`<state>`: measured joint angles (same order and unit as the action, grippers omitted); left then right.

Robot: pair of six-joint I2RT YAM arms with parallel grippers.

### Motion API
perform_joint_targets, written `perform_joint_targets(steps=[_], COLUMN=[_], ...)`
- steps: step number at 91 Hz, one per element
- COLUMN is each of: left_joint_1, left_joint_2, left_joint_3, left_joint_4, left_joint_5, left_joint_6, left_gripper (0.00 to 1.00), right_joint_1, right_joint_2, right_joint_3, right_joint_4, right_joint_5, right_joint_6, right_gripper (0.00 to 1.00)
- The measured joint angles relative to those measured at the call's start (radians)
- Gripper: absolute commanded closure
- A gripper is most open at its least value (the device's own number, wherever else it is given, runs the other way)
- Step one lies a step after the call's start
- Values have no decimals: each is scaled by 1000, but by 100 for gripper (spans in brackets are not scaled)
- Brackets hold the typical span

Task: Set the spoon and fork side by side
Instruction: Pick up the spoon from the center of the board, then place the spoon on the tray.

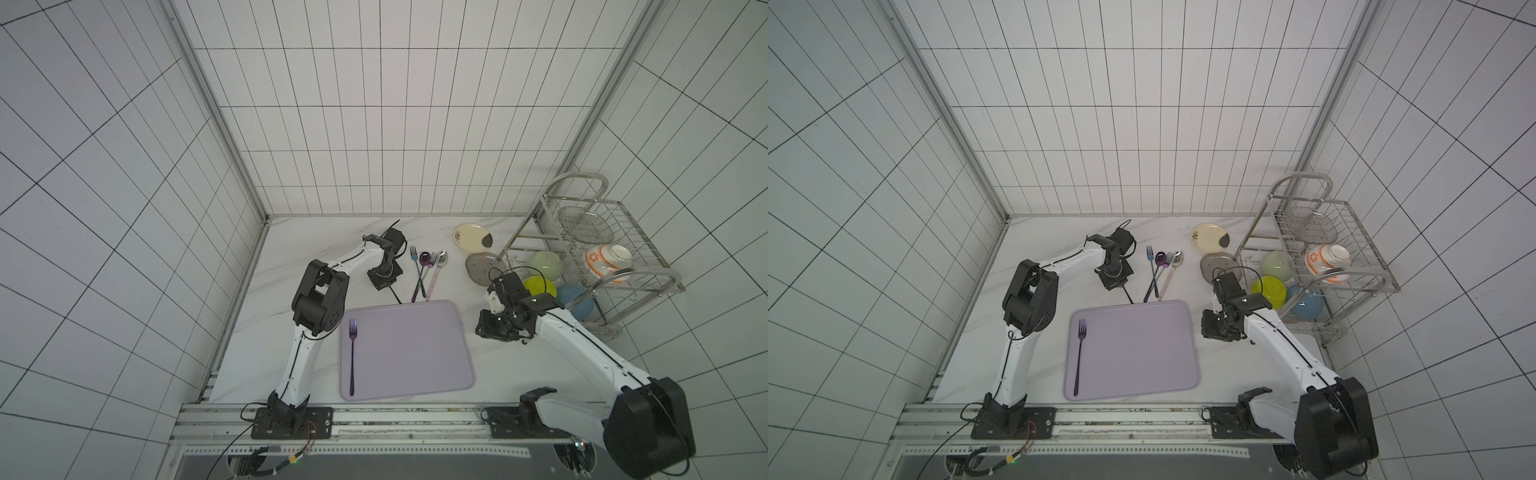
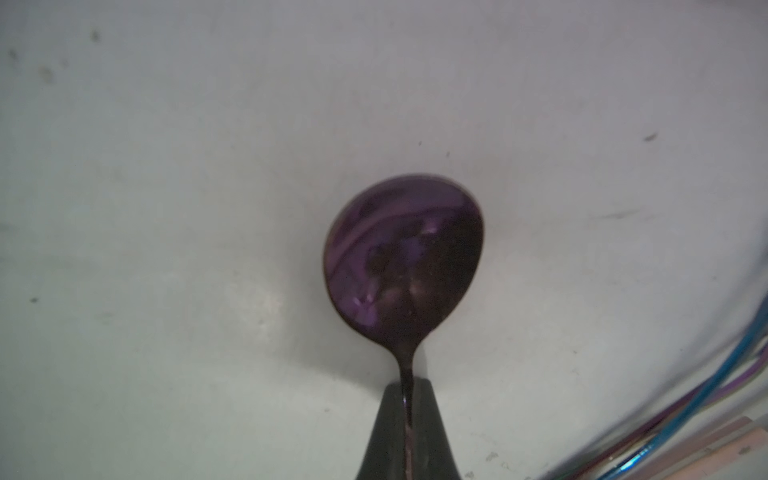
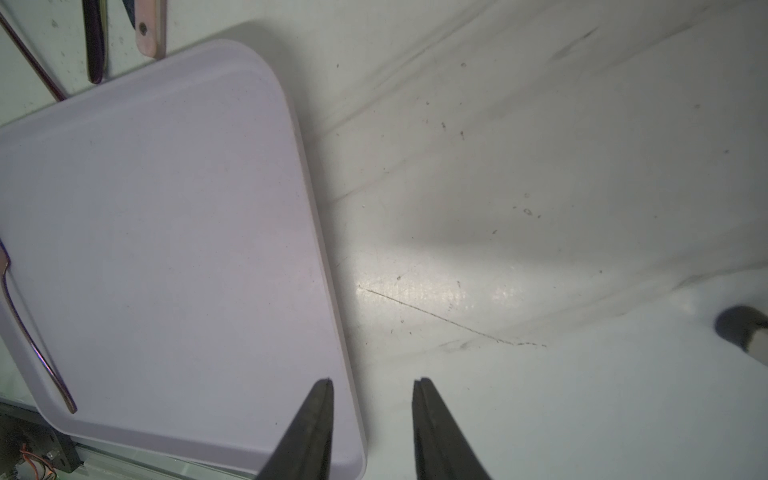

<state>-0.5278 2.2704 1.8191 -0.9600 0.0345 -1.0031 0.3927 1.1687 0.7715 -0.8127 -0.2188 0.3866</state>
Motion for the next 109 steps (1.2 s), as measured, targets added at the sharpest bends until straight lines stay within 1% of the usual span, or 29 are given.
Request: perform_joint_targets(steps=[12, 25, 36, 47, 60, 74, 80, 85, 94, 109], left_joint_1=[14, 23, 26, 32, 51, 68, 69, 66, 55, 20], left_joint_2=[12, 12, 6, -17, -66, -164, -236, -307, -473, -737], left_joint_3=[23, 44, 88, 140, 181, 176, 129, 56, -149, -510], left_joint_4=[30, 68, 88, 89, 86, 52, 45, 50, 74, 133], left_joint_5=[-11, -42, -83, -115, -138, -166, -169, -165, -122, -2], left_joint_6=[88, 219, 330, 414, 462, 466, 451, 434, 391, 326], left_gripper=[100, 100, 100, 100, 100, 100, 100, 100, 100, 100], right_joint_1=[0, 0, 0, 0, 0, 0, 0, 0, 0, 0], right_joint_2=[5, 19, 24, 26, 27, 34, 35, 35, 35, 29], right_joint_3=[0, 0, 0, 0, 0, 0, 0, 0, 0, 0], right_joint_4=[0, 0, 0, 0, 0, 0, 0, 0, 1, 2], right_joint_5=[0, 0, 0, 0, 0, -1, -2, -3, -8, -28], right_joint_6=[0, 0, 0, 0, 0, -1, -1, -1, -2, -9], right_gripper=[65, 65, 65, 65, 65, 65, 65, 65, 65, 65])
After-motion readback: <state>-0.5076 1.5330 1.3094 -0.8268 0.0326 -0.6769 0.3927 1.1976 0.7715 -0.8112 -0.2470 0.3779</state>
